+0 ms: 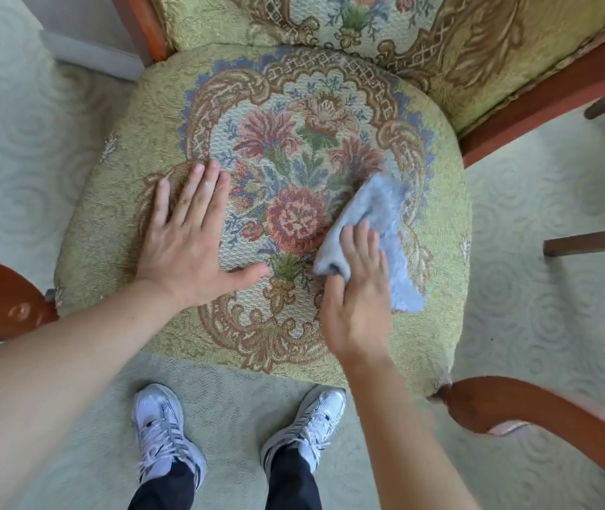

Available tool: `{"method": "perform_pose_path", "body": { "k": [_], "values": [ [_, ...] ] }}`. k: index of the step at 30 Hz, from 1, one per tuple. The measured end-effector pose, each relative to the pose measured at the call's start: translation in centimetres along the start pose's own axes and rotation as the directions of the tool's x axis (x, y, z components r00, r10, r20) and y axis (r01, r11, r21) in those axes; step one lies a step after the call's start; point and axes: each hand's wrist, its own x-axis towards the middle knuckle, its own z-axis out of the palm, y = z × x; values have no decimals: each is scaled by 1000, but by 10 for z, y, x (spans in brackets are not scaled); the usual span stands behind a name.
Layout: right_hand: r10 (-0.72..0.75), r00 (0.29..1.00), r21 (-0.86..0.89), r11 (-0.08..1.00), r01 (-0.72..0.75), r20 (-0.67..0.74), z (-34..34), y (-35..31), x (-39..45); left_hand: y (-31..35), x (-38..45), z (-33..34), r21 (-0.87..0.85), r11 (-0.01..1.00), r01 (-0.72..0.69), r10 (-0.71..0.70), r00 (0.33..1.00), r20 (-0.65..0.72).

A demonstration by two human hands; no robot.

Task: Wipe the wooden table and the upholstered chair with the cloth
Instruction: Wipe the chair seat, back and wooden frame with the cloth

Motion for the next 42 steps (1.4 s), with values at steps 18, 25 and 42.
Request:
{"method": "perform_pose_path", "body": {
  "k": [18, 25, 42],
  "values": [
    [611, 739, 657, 685, -315, -283, -74, 2, 111, 16, 12, -2, -127, 983, 129, -115, 986, 117],
    [-15, 1000, -215, 977, 14, -3, 19, -49, 130, 18, 14, -6, -131, 982, 136, -111, 976, 187],
    [643, 736, 776, 568, -274, -210, -75, 13, 17, 17, 16, -17, -189, 971, 144, -82, 950, 301]
  ]
}}
